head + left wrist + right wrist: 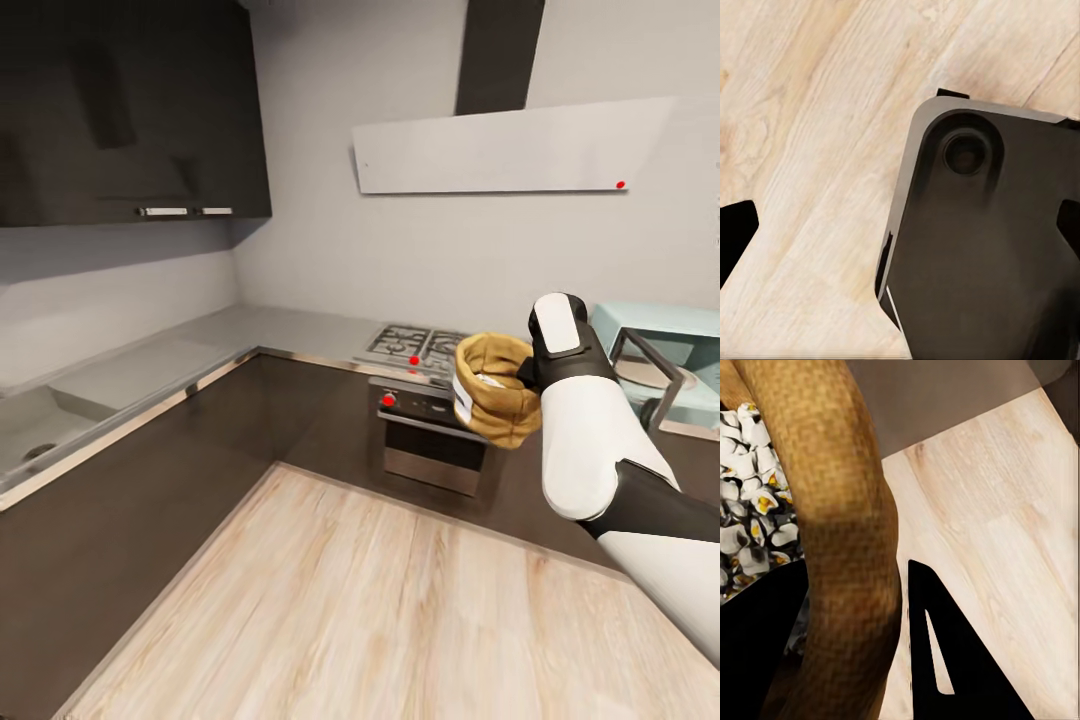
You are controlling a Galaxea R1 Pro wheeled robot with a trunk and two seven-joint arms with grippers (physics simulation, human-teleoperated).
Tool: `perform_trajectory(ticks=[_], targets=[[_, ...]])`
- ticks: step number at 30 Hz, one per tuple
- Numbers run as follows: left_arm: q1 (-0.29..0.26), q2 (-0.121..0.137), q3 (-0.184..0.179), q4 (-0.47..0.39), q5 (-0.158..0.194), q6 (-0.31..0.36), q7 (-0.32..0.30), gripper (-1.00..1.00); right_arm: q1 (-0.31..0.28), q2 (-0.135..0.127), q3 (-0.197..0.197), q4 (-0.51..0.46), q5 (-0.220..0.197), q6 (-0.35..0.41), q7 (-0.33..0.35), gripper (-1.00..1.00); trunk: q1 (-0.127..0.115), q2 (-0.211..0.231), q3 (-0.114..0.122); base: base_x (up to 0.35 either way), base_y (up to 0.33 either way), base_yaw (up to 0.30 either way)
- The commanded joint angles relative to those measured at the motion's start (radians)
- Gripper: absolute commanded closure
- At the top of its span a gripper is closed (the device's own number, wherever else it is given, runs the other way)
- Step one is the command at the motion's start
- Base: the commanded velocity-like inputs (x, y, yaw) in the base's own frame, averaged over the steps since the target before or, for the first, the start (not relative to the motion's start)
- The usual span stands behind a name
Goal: In the kitchen, take the popcorn bag from the countertop, put it into the microwave, and heat it until the popcorn is cooked so the cooked popcorn ends up inside the bag.
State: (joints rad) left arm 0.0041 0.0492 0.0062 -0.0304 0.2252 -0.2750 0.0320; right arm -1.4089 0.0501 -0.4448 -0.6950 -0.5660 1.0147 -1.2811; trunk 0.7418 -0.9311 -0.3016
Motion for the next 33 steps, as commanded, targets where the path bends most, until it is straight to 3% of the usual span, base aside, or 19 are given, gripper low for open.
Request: perform_trajectory(ticks=[1,17,24,33], targets=[[0.0,0.0,0.0,-0.002,0.002,-0.001,0.002,-1.0,-0.001,0.001,-0.002,-0.001,-0.009,0.007,-0.01,1.0,0.0,-0.001,-0.001,-0.335,0.0,0.0],[0.0,-0.001,0.0,-0.002,0.0,-0.006,0.002,-1.0,-0.001,0.001,-0.002,-0.001,-0.009,0.009,-0.01,1.0,0.0,-0.001,-0.001,-0.344,0.0,0.0],[0.0,0.0,-0.002,-0.002,0.0,-0.006,0.002,-1.0,-0.001,0.001,-0.003,-0.001,-0.009,0.008,-0.01,1.0,0.0,-0.001,-0.001,-0.346,0.0,-0.206],[0.0,0.0,-0.002,-0.002,0.0,-0.006,0.001,-1.0,-0.001,0.001,-0.003,-0.001,-0.009,0.007,-0.01,1.0,0.0,-0.001,-0.001,-0.347,0.0,-0.015]])
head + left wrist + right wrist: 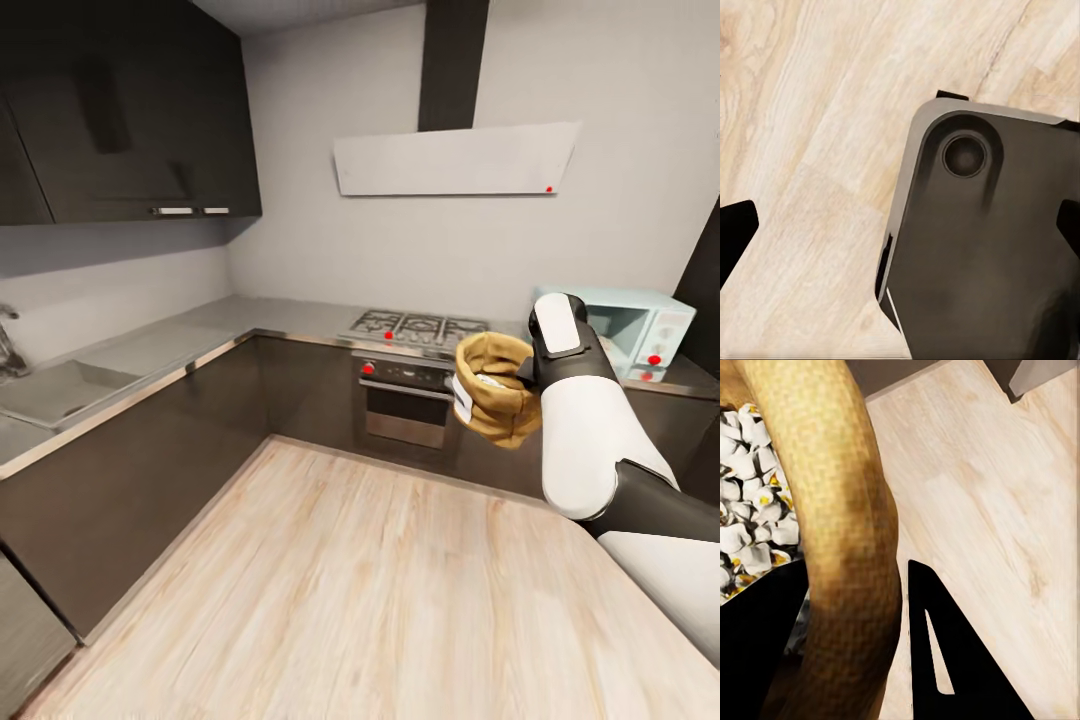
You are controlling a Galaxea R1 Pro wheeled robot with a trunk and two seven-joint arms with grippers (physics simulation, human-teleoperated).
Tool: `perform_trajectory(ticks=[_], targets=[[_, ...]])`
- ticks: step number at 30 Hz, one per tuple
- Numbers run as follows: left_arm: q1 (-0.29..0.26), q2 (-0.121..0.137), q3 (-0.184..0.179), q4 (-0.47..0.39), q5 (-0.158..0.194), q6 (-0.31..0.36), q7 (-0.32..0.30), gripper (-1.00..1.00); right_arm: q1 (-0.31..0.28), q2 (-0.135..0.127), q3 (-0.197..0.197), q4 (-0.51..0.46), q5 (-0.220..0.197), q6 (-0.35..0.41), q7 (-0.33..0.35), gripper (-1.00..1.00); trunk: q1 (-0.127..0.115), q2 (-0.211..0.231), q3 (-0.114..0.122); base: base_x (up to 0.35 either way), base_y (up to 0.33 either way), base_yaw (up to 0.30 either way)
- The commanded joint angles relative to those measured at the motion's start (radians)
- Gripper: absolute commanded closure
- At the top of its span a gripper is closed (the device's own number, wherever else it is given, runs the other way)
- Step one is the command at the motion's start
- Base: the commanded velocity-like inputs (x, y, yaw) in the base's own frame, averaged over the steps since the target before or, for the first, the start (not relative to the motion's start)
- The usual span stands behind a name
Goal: In the kitchen, take the popcorn bag from the countertop, put it into the microwave, and heat it until the popcorn is cooked so the cooked popcorn ends up inside the bag.
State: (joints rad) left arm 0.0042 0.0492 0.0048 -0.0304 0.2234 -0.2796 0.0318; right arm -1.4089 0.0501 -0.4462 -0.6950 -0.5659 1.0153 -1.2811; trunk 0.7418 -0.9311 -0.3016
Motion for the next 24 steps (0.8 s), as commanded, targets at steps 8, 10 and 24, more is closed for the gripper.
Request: perform_trajectory(ticks=[8,10,24], targets=[[0.0,0.0,0.0,-0.002,0.001,-0.001,0.002,-1.0,-0.001,0.001,-0.003,-0.001,-0.009,0.008,-0.01,1.0,-0.001,-0.001,-0.001,-0.347,0.0,-0.197],[0.0,0.0,0.0,-0.002,0.001,-0.001,0.002,-1.0,-0.001,0.001,-0.003,-0.001,-0.009,0.008,-0.01,1.0,-0.001,-0.001,-0.001,-0.347,0.0,-0.282],[0.0,-0.002,0.0,-0.002,0.0,-0.001,0.002,-1.0,-0.001,-0.002,-0.003,-0.001,-0.009,0.009,-0.01,1.0,-0.001,-0.001,-0.001,-0.339,-0.026,-0.283]])
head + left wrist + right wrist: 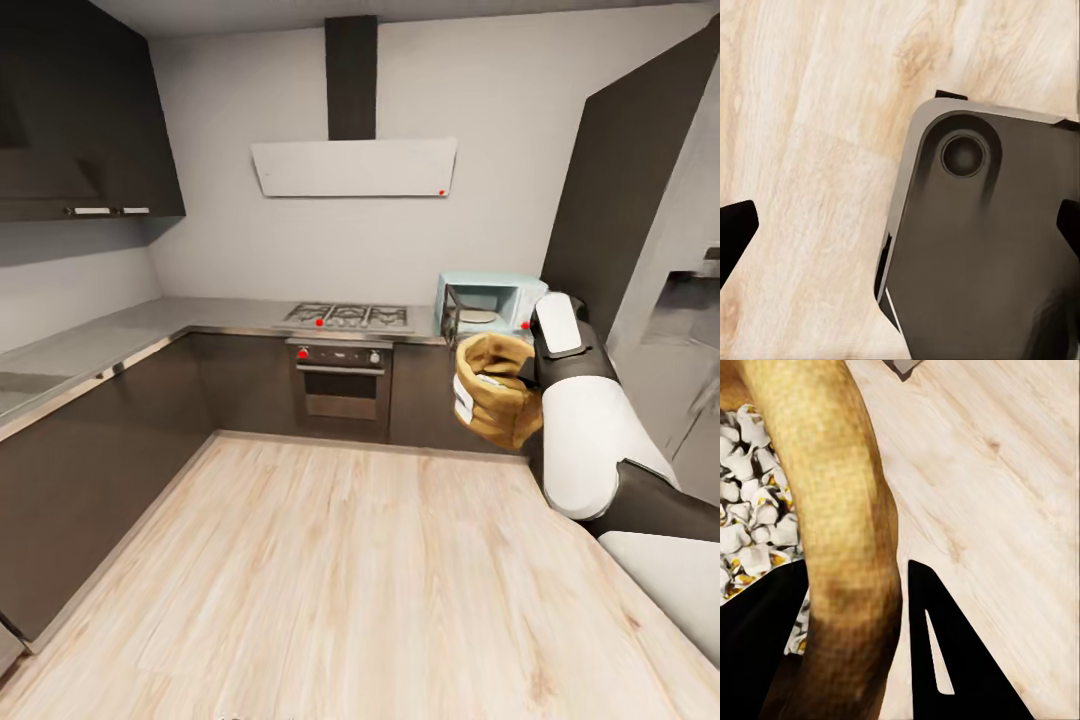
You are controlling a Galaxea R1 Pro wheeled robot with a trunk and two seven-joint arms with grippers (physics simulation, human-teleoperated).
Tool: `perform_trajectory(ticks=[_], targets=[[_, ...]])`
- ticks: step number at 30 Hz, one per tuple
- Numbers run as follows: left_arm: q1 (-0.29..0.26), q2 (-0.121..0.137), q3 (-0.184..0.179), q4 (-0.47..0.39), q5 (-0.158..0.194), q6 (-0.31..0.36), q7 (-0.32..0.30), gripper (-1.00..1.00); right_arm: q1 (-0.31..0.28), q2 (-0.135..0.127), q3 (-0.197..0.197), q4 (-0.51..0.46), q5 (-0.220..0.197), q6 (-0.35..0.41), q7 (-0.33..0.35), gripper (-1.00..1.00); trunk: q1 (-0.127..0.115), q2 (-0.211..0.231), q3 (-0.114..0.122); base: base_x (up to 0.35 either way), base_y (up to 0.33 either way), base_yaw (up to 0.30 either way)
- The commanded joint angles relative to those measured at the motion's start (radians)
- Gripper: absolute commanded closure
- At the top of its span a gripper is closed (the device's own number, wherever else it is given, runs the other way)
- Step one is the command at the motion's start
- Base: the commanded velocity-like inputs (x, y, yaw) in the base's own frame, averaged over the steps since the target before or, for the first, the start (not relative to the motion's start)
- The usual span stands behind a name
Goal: In the kitchen, take the popcorn bag from the countertop, put it into the microwave, and heat it until the popcorn is cooked so the cooked popcorn ends up inside the bag.
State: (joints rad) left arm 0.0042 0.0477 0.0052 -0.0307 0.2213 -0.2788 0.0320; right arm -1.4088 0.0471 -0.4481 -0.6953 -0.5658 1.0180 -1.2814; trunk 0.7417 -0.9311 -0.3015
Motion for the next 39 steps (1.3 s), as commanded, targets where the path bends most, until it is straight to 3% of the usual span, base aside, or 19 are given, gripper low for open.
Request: perform_trajectory(ticks=[1,14,27,31,39], targets=[[0.0,0.0,-0.001,-0.002,0.001,-0.002,0.002,-1.0,-0.001,0.001,-0.001,-0.001,-0.009,0.007,-0.01,1.0,0.0,-0.001,-0.001,-0.248,-0.198,-0.222],[0.0,-0.001,0.002,-0.003,0.004,0.0,0.002,-1.0,-0.001,-0.006,-0.003,-0.001,-0.011,0.029,0.002,1.0,0.0,-0.001,-0.001,0.018,-0.301,-0.02],[0.0,0.001,0.007,-0.003,0.008,0.0,0.002,-1.0,-0.001,-0.001,0.0,0.004,-0.012,0.029,0.005,1.0,0.0,-0.001,-0.001,0.241,-0.258,0.0],[0.0,0.0,0.007,-0.003,0.007,0.001,0.002,-1.0,-0.001,0.0,0.003,0.011,-0.012,0.029,0.038,1.0,0.0,-0.001,-0.001,0.287,-0.211,0.0],[0.0,0.0,0.007,-0.004,0.006,-0.001,0.002,-1.0,-0.001,-0.001,0.005,0.013,-0.011,0.029,0.043,1.0,0.0,-0.001,-0.001,0.22,-0.06,0.0]])
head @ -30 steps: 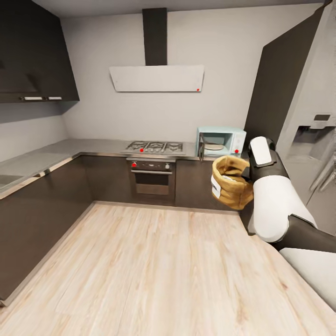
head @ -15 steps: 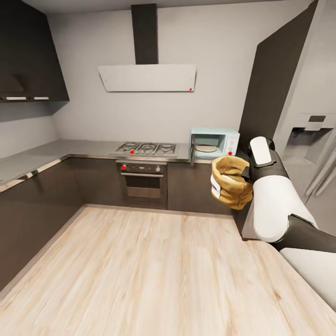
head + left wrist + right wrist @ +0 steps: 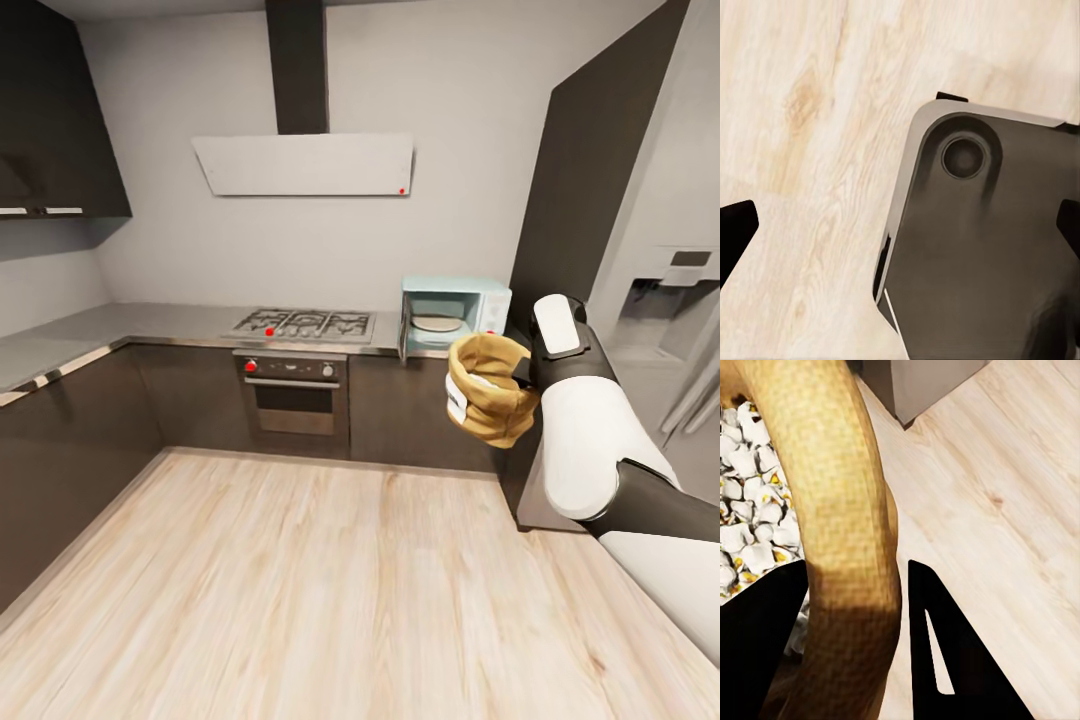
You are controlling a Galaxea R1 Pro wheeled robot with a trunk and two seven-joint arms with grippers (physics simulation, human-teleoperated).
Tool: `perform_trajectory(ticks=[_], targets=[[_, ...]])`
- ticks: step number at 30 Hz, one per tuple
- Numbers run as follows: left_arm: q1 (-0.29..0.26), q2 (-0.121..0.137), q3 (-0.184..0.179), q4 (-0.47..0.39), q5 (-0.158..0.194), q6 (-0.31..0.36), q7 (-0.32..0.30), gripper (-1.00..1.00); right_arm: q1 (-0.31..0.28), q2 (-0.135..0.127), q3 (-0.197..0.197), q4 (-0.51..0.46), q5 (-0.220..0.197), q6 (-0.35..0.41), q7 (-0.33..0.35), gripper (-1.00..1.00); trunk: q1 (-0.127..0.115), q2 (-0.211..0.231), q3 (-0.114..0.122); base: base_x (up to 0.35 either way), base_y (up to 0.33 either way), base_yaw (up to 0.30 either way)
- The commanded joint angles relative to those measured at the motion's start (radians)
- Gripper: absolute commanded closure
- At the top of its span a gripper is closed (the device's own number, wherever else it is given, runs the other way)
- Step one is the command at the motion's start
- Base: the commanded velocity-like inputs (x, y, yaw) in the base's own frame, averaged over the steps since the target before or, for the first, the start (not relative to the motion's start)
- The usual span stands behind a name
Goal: In the kitchen, take the popcorn bag from the countertop, put it into the microwave, and heat it until the popcorn is cooked so the cooked popcorn ends up inside the bag.
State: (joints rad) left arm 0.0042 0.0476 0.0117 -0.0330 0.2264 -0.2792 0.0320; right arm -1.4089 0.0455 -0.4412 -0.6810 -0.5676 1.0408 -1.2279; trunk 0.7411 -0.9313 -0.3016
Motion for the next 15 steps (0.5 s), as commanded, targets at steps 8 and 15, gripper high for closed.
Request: perform_trajectory(ticks=[8,15], targets=[[0.0,0.0,0.002,-0.002,0.004,0.002,0.002,-1.0,-0.001,-0.002,0.0,0.001,-0.009,0.006,-0.011,1.0,0.0,-0.001,-0.001,0.296,-0.016,0.0],[0.0,-0.001,0.002,-0.001,0.004,0.003,0.002,-1.0,-0.001,-0.007,-0.002,0.015,-0.008,0.006,-0.024,1.0,0.0,-0.001,-0.001,0.322,-0.015,0.0]])
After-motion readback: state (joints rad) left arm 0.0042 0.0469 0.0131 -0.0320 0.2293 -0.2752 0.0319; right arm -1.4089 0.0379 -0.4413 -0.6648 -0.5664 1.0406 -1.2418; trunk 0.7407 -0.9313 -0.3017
